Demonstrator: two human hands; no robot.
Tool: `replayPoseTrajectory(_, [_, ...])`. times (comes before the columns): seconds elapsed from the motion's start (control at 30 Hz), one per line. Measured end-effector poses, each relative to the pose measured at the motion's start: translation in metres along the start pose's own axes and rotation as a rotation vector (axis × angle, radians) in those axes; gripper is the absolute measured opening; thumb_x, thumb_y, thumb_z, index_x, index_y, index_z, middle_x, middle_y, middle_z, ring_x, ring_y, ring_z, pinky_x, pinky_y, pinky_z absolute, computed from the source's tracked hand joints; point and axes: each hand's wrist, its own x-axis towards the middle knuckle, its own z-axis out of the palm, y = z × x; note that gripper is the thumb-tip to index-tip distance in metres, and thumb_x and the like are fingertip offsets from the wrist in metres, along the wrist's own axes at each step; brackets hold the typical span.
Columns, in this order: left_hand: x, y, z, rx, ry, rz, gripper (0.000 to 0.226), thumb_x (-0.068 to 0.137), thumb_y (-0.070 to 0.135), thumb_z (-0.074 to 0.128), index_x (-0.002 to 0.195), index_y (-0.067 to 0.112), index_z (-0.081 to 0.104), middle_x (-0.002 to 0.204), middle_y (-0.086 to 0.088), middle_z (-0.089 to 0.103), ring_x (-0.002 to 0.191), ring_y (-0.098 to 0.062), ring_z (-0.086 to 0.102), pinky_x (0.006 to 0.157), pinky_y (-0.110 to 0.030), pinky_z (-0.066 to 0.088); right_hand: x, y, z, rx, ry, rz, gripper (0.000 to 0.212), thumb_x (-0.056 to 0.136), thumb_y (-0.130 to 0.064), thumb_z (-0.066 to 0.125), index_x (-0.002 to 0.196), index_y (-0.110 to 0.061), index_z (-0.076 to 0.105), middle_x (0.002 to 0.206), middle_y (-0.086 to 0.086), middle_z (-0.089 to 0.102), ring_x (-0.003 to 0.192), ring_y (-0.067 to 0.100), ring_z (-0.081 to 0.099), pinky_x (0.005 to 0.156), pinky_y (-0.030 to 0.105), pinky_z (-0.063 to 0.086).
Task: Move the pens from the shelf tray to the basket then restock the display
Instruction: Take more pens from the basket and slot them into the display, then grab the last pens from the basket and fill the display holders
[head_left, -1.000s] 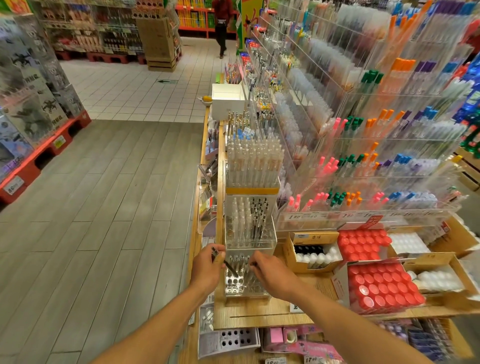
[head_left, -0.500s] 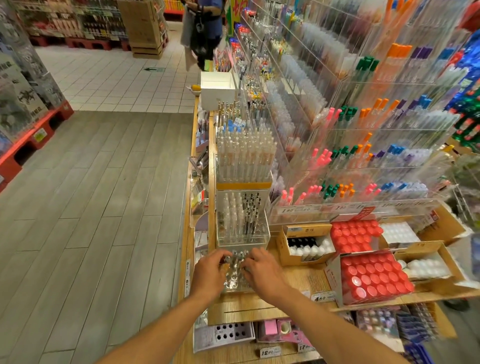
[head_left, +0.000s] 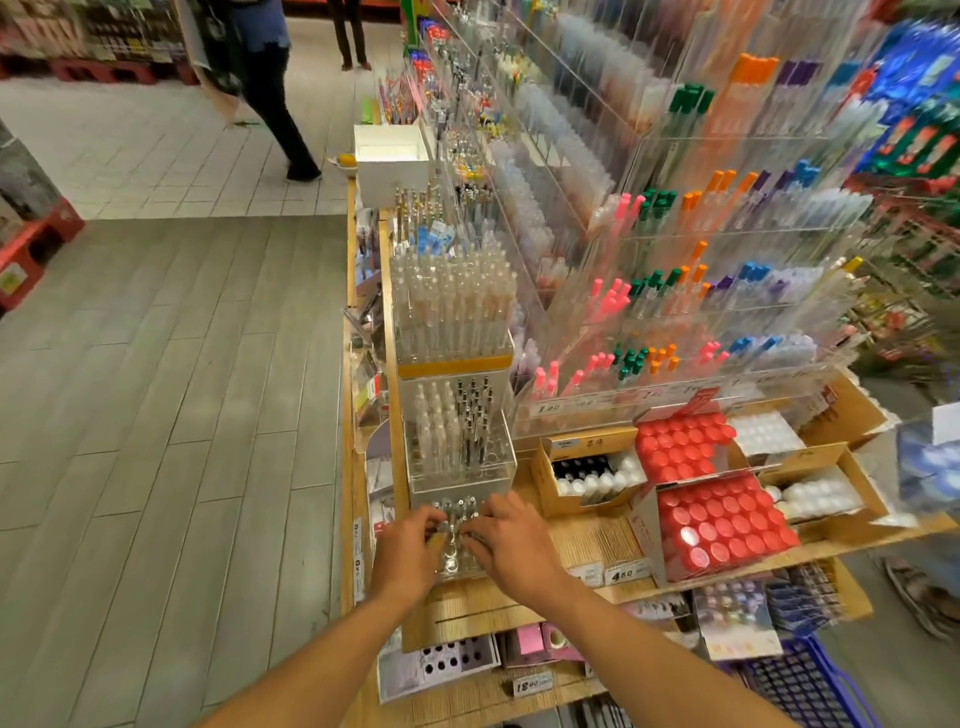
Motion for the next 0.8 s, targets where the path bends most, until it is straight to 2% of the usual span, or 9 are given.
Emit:
replayPoseTrajectory(0.1, [0.004, 0.000, 0.002, -0.022, 0.001, -0.022, 0.022, 0.088, 0.005, 0.071, 0.105, 0.017, 0.072, 0.093, 0.007, 0.069, 0.082, -0.006, 0.061, 0.067, -0.002, 0.038, -0.001, -0.001, -0.001, -0.006, -0.015, 0.004, 0.022, 0.092, -0.034, 0.060, 0.108, -0.025, 0.072, 0.099, -0.002, 0.058, 0.094, 0.022, 0.050, 0.073, 0.030, 0.031])
replayPoseTrajectory(0.2, [0.007, 0.001, 0.004, -0.034, -0.006, -0.037, 0.022, 0.088, 0.006, 0.071, 0.106, 0.018, 0.074, 0.094, 0.007, 0.071, 0.082, -0.006, 0.061, 0.072, -0.011, 0.043, -0.005, 0.000, -0.002, 0.024, -0.031, 0.005, 0.025, 0.092, -0.032, 0.058, 0.113, -0.026, 0.069, 0.107, -0.002, 0.059, 0.099, 0.021, 0.049, 0.077, 0.029, 0.031])
replayPoseTrajectory(0.33, [0.007, 0.001, 0.007, -0.056, -0.004, -0.039, 0.022, 0.088, 0.005, 0.071, 0.104, 0.018, 0.075, 0.091, 0.008, 0.070, 0.082, -0.008, 0.062, 0.074, -0.016, 0.045, -0.013, 0.003, -0.005, 0.120, -0.065, 0.027, 0.036, 0.090, -0.027, 0.060, 0.126, -0.028, 0.061, 0.123, -0.005, 0.058, 0.113, 0.015, 0.046, 0.092, 0.029, 0.037])
replayPoseTrajectory(0.43, [0.004, -0.001, 0.008, -0.101, -0.015, -0.075, 0.016, 0.089, 0.007, 0.070, 0.100, 0.019, 0.071, 0.086, 0.010, 0.066, 0.082, -0.010, 0.062, 0.065, -0.012, 0.041, -0.021, 0.006, -0.007, 0.288, -0.069, 0.143, 0.040, 0.090, -0.026, 0.065, 0.129, -0.031, 0.058, 0.132, -0.011, 0.056, 0.122, 0.004, 0.042, 0.104, 0.023, 0.030])
replayPoseTrajectory(0.5, [0.002, -0.004, 0.009, -0.123, -0.014, -0.121, 0.009, 0.092, 0.012, 0.068, 0.098, 0.017, 0.068, 0.084, 0.009, 0.065, 0.080, -0.010, 0.061, 0.062, -0.013, 0.039, -0.028, 0.009, -0.010, 0.439, -0.070, 0.268, 0.042, 0.089, -0.027, 0.067, 0.128, -0.037, 0.056, 0.133, -0.016, 0.055, 0.123, 0.000, 0.042, 0.107, 0.025, 0.029])
replayPoseTrajectory(0.57, [-0.004, -0.006, 0.009, -0.122, -0.040, -0.182, 0.004, 0.095, 0.016, 0.064, 0.096, 0.020, 0.063, 0.082, 0.009, 0.063, 0.080, -0.014, 0.062, 0.061, -0.018, 0.044, -0.036, 0.012, -0.013, 0.554, -0.061, 0.368, 0.043, 0.088, -0.028, 0.068, 0.126, -0.046, 0.054, 0.134, -0.018, 0.055, 0.126, 0.002, 0.044, 0.108, 0.028, 0.031])
replayPoseTrajectory(0.63, [-0.010, -0.008, 0.010, -0.161, -0.104, -0.253, 0.008, 0.097, 0.016, 0.059, 0.090, 0.021, 0.060, 0.089, 0.001, 0.067, 0.086, -0.021, 0.065, 0.075, -0.032, 0.055, -0.044, 0.016, -0.016, 0.590, -0.044, 0.424, 0.041, 0.090, -0.032, 0.066, 0.126, -0.046, 0.053, 0.135, -0.017, 0.055, 0.125, 0.001, 0.046, 0.106, 0.028, 0.033])
replayPoseTrajectory(0.7, [-0.018, -0.009, 0.014, -0.185, -0.172, -0.299, 0.013, 0.099, 0.017, 0.057, 0.088, 0.023, 0.061, 0.093, -0.004, 0.069, 0.087, -0.026, 0.068, 0.083, -0.041, 0.058, -0.054, 0.022, -0.020, 0.616, -0.017, 0.481, 0.039, 0.091, -0.036, 0.064, 0.128, -0.041, 0.054, 0.131, -0.017, 0.058, 0.118, -0.001, 0.051, 0.103, 0.027, 0.040])
replayPoseTrajectory(0.8, [-0.031, -0.001, 0.021, -0.320, -0.266, -0.370, 0.011, 0.102, 0.016, 0.053, 0.096, 0.017, 0.062, 0.092, -0.010, 0.069, 0.073, -0.021, 0.065, 0.062, -0.031, 0.058, -0.075, 0.030, -0.025, 0.711, 0.051, 0.573, 0.034, 0.092, -0.038, 0.063, 0.125, -0.033, 0.059, 0.122, -0.015, 0.062, 0.110, -0.001, 0.057, 0.096, 0.025, 0.048])
